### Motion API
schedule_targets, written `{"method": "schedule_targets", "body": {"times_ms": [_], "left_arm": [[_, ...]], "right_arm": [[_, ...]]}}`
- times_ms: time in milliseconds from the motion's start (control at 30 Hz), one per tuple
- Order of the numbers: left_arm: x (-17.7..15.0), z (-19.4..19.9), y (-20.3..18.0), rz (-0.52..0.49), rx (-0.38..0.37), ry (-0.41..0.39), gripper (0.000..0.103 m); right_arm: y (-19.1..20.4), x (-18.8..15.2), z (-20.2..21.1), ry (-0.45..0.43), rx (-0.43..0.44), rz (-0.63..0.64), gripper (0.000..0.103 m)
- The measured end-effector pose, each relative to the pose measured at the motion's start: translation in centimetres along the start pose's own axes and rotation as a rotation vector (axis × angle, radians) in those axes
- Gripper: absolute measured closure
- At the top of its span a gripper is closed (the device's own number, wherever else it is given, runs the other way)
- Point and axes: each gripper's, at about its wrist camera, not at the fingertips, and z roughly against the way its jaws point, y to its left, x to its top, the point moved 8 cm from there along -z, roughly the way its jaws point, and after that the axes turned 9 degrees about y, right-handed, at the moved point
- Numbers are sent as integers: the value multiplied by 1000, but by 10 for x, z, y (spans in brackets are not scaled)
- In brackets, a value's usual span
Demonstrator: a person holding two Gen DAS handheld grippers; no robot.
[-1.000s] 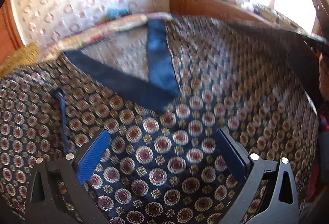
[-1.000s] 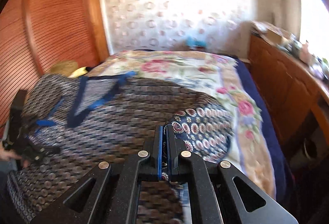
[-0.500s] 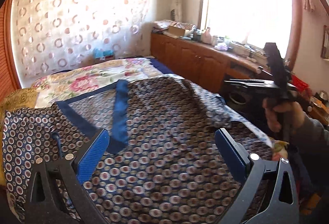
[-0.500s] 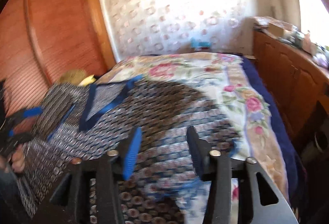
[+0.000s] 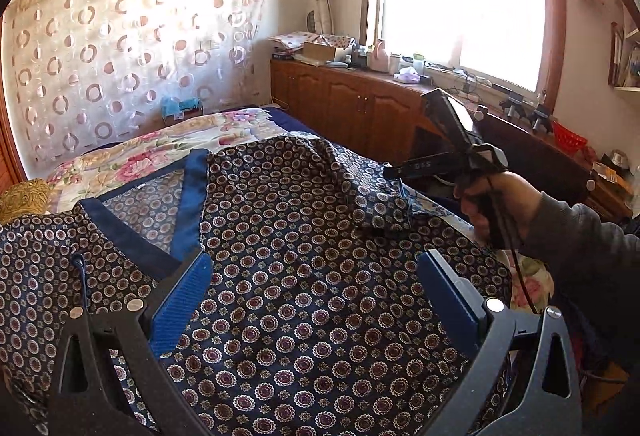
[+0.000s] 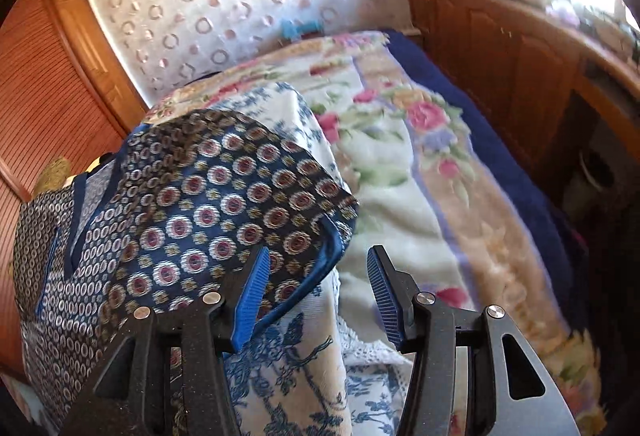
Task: Fold small clothes
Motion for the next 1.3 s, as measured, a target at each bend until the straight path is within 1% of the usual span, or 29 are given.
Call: {"method": "schedule_targets", "body": {"times_ms": [100,167,233,267,333,500,567,633,767,900,1000,1067,1133,1167,1233,1300], "left_arm": [[-2,-2,2,10,0,6,0],[-3,-3,6,19,1,6,0],[-3,-2,11,23,7,4,0],[-3,-2,13,23,13,1,0],[-3,2,18,31,17,-7,0],[-7,8,32,62,27,-17,0],[-8,9,39,67,36,-18,0],[-9,11,46,74,50,-20,0],[-14,16,60,105,58,-24,0],[-19,19,69,122,66,-26,0],[-23,20,75,131,74,-24,0],[-27,20,79,138,81,-23,0],[-29,20,84,145,82,-21,0],[-30,21,86,148,82,-21,0],[-33,20,89,156,81,-18,0],[-35,19,92,159,81,-14,0]], "right_arm": [[7,11,-11,18,7,-14,50],[20,17,-18,-3,2,-3,66],[25,20,-19,-17,1,16,89],[30,16,-20,-22,-1,31,95],[34,14,-14,-46,-16,61,97],[70,21,9,-128,51,122,98],[93,23,19,-151,93,160,98],[121,22,27,-165,112,219,98],[177,16,33,-174,161,329,98],[223,13,31,-172,211,410,98],[248,14,28,-170,232,453,98],[260,16,21,-160,223,479,98],[265,18,13,-144,196,496,98],[265,19,9,-136,185,498,94],[262,22,5,-130,178,477,74],[262,24,8,-127,200,458,65]]}}
